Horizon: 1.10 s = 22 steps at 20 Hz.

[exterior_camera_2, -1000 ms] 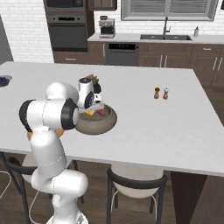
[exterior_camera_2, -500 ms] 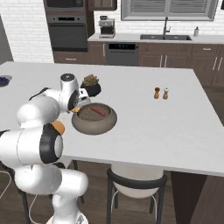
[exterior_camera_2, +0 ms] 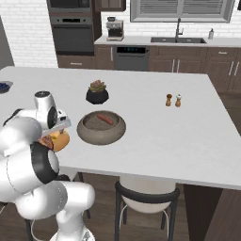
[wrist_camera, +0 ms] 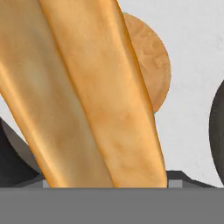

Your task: Place one bun and one sausage from the bowl on each plate.

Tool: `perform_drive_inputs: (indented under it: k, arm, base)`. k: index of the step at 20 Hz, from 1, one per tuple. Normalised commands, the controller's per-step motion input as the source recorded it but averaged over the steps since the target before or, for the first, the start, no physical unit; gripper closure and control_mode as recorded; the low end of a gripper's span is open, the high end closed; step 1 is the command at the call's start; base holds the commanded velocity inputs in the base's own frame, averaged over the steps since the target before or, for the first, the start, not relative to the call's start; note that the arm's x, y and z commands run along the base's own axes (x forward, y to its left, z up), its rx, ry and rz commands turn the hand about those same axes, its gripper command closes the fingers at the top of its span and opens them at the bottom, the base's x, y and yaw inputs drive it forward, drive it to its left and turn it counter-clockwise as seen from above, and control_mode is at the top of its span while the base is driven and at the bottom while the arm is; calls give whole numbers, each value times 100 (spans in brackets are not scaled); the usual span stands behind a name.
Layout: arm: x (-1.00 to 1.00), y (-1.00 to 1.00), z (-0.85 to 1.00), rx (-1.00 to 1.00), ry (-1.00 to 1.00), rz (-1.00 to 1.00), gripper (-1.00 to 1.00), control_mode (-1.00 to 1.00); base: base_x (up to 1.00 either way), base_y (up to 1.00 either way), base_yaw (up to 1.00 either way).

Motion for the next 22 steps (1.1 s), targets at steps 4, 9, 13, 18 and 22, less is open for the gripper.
perform_drive_inputs:
  k: [4,9,13,18,22]
  arm:
    - [19,60,-46,-9,24,6,100,-100]
    - [83,-1,-45,0,4,0,100,-100]
    - [86,-2,-47,0,2,0,100,-100]
    - [48,24,-43,0,4,0,-100,-100]
    - [2,1,0,0,0,0,-100,-100]
  base:
    - [0,0,0]
    - [0,0,0]
    - [0,0,0]
    - [0,0,0]
    - [0,0,0]
